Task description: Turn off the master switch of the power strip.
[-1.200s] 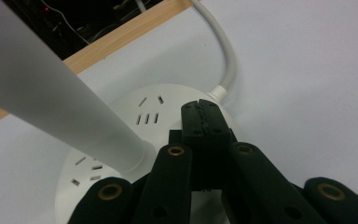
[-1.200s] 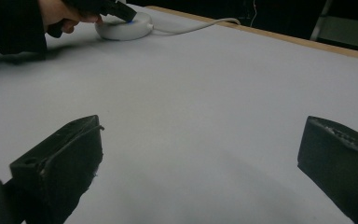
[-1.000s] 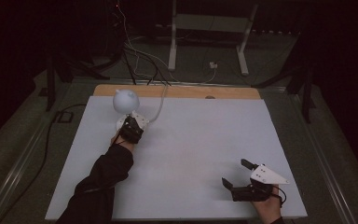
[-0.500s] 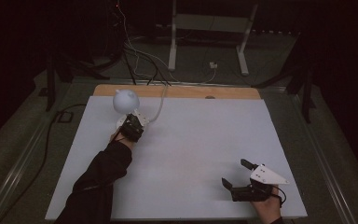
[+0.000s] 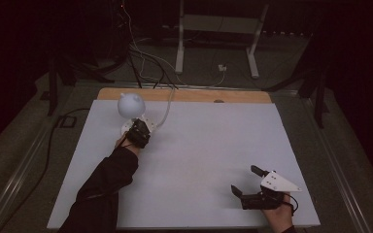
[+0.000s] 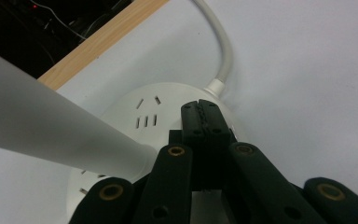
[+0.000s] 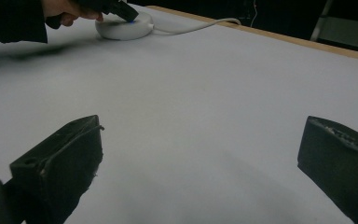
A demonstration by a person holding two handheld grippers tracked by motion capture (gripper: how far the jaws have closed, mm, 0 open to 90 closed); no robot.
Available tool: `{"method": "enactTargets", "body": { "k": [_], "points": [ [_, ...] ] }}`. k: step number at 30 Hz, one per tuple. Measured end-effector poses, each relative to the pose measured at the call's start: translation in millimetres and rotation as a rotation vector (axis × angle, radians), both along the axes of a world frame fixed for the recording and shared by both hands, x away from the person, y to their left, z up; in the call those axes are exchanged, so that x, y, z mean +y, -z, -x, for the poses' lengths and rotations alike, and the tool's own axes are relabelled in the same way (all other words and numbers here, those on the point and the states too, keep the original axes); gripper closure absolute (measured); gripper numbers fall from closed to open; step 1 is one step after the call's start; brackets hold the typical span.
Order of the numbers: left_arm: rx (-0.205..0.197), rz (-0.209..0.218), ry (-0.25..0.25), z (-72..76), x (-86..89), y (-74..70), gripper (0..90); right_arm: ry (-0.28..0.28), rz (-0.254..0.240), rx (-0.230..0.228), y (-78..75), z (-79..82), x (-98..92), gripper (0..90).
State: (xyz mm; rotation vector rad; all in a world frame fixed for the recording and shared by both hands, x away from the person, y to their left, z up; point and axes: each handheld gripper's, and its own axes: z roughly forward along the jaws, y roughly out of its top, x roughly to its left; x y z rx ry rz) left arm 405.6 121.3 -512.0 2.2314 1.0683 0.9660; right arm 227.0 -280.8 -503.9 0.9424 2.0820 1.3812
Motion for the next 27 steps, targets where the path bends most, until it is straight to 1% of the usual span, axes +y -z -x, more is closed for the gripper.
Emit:
{"method": "enactTargets", "body": {
  "k": [1, 3, 4, 5, 7, 9, 10, 11, 13, 15, 16, 18, 20, 21, 24, 27],
  "points": [
    [0.000, 0.000, -0.002, 0.0, -0.3, 0.0, 90.0, 0.000, 0.000, 0.002, 0.1, 0.0, 0.1, 0.0],
    [-0.006, -0.013, 0.002, 0.7, -0.7, 0.3, 90.0, 0.000, 0.001, 0.002, 0.2, 0.0, 0.3, 0.0],
    [-0.007, -0.007, 0.002, 0.9, -0.2, 0.5, 90.0, 0.000, 0.002, 0.002, 0.1, 0.1, 0.4, 0.0],
    [-0.010, -0.001, 0.006, 0.9, 0.9, 0.7, 90.0, -0.001, 0.002, 0.000, 0.0, 0.1, 0.3, 0.0],
    [-0.006, 0.036, 0.007, 0.8, 4.1, 0.9, 90.0, 0.002, 0.000, 0.000, -0.1, 0.0, -0.2, 0.0],
    [-0.020, 0.054, 0.012, 2.4, 6.6, 2.7, 90.0, 0.005, 0.001, 0.001, 0.2, -0.1, -0.8, 0.0],
    [-0.024, 0.049, 0.017, 2.6, 6.7, 3.0, 90.0, 0.005, 0.002, 0.001, 0.2, -0.2, -1.0, 0.1],
    [-0.018, 0.042, 0.017, 2.2, 6.5, 2.1, 90.0, 0.005, 0.001, 0.002, 0.2, -0.3, -1.1, 0.0],
    [-0.016, 0.052, 0.014, 2.1, 7.3, 2.2, 90.0, 0.004, 0.001, 0.000, 0.1, -0.2, -0.8, 0.0],
    [-0.017, 0.052, 0.013, 2.3, 7.2, 2.3, 90.0, 0.003, 0.002, -0.002, -0.2, 0.2, -0.4, 0.0],
    [-0.017, 0.060, 0.008, 2.1, 7.2, 2.5, 90.0, 0.001, 0.004, -0.004, -0.2, 0.2, -0.3, 0.0],
    [-0.024, 0.053, 0.002, 2.0, 6.9, 3.1, 90.0, 0.001, 0.002, -0.004, -0.5, 0.5, -0.4, 0.0],
    [-0.027, 0.056, -0.005, 1.4, 7.0, 2.9, 90.0, 0.002, 0.000, -0.006, -0.8, 0.7, -0.8, 0.0],
    [-0.041, 0.058, -0.018, 1.5, 7.2, 1.5, 90.0, 0.002, 0.000, -0.006, -0.8, 0.6, -1.1, 0.0],
    [-0.033, 0.093, -0.020, 1.3, 7.9, 0.2, 90.0, 0.004, -0.002, -0.005, -0.8, 0.2, -1.9, 0.0],
    [-0.047, 0.108, -0.020, 2.3, 6.5, -4.9, 90.0, 0.003, -0.006, -0.007, -1.3, 0.4, -2.6, 0.0]
  ]
}}
